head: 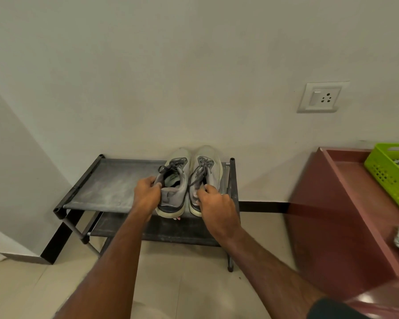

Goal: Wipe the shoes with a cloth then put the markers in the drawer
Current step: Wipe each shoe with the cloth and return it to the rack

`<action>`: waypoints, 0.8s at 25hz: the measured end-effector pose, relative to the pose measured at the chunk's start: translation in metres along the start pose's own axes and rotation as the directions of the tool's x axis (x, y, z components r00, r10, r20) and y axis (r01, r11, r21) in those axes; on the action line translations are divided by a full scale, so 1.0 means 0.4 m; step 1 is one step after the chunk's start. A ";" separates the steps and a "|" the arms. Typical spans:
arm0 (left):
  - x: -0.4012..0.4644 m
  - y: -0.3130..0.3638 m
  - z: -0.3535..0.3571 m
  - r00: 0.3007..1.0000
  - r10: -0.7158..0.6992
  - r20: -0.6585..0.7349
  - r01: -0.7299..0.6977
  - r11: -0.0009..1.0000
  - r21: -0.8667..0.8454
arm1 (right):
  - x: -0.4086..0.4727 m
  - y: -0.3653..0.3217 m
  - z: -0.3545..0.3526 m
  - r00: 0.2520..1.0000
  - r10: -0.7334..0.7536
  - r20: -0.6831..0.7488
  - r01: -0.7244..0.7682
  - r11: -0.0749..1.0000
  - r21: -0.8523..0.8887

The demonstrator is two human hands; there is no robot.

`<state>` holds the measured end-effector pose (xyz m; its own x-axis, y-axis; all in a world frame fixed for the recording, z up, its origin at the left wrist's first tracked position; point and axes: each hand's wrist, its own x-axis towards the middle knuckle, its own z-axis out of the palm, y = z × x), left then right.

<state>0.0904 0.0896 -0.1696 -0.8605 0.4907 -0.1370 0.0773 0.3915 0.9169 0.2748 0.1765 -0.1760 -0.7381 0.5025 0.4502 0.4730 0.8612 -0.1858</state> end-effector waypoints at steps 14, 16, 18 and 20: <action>-0.097 0.054 0.021 0.947 0.249 -0.203 -0.205 0.955 0.216 | -0.007 0.052 -0.059 0.979 0.070 0.191 -0.102 0.982 0.161; -0.152 0.114 0.048 0.896 0.388 -0.217 -0.327 0.906 0.268 | -0.021 0.083 -0.101 0.983 0.082 0.165 -0.108 0.982 0.155; -0.207 0.163 0.115 0.858 0.497 -0.134 -0.443 0.846 0.298 | -0.051 0.127 -0.149 0.984 0.106 0.140 -0.128 0.980 0.155; -0.263 0.189 0.209 0.819 0.573 0.033 -0.549 0.765 0.336 | -0.102 0.187 -0.203 0.978 0.125 0.170 -0.144 0.984 0.108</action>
<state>0.2287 0.1326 -0.1173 -0.6435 0.6521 0.4008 0.7008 0.2913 0.6512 0.3793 0.2143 -0.1375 -0.7441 0.6117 0.2687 0.5197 0.7827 -0.3425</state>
